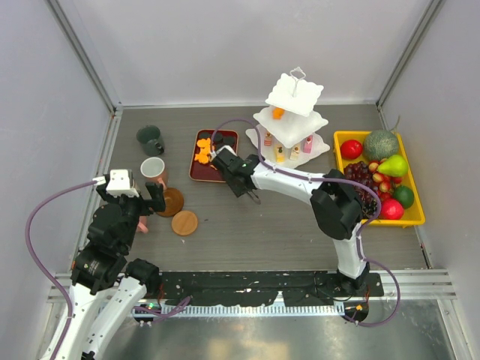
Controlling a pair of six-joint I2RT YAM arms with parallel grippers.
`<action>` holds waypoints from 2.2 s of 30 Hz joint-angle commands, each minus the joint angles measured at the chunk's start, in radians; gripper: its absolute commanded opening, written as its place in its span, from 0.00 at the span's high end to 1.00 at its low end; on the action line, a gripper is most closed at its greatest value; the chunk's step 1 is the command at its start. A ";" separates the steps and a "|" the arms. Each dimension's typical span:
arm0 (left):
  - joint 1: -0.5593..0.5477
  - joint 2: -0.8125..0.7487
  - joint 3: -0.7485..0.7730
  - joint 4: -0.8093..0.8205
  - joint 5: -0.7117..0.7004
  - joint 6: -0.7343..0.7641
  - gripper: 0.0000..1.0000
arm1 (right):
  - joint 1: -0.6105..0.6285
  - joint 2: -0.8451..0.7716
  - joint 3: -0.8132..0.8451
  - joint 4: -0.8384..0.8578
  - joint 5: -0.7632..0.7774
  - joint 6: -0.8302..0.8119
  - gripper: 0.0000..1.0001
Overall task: Serve the afternoon tea
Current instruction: Pick up the desert from the tray.
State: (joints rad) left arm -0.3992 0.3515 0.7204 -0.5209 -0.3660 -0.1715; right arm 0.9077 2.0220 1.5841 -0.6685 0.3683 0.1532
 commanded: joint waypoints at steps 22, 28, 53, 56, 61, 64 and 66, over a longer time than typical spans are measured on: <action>-0.003 -0.006 -0.003 0.048 0.001 0.009 0.01 | 0.008 -0.071 0.109 -0.045 -0.020 -0.001 0.44; -0.003 -0.006 -0.003 0.048 -0.001 0.009 0.01 | 0.008 -0.019 0.160 -0.063 -0.017 -0.003 0.42; -0.003 -0.006 -0.004 0.050 0.002 0.010 0.01 | 0.019 0.084 0.234 -0.120 0.040 -0.024 0.51; -0.003 -0.006 -0.003 0.050 0.002 0.010 0.01 | 0.017 0.061 0.220 -0.120 0.032 -0.023 0.55; -0.003 -0.003 -0.003 0.051 0.004 0.010 0.01 | 0.019 -0.009 0.182 -0.092 0.018 -0.021 0.56; -0.003 -0.005 -0.003 0.052 0.006 0.009 0.01 | 0.017 -0.043 0.166 -0.086 0.018 -0.021 0.56; -0.003 -0.005 -0.001 0.050 0.009 0.009 0.01 | 0.019 -0.063 0.160 -0.088 0.018 -0.023 0.56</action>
State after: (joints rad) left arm -0.3992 0.3511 0.7204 -0.5209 -0.3660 -0.1715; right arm 0.9211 2.0777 1.7443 -0.7834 0.3748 0.1337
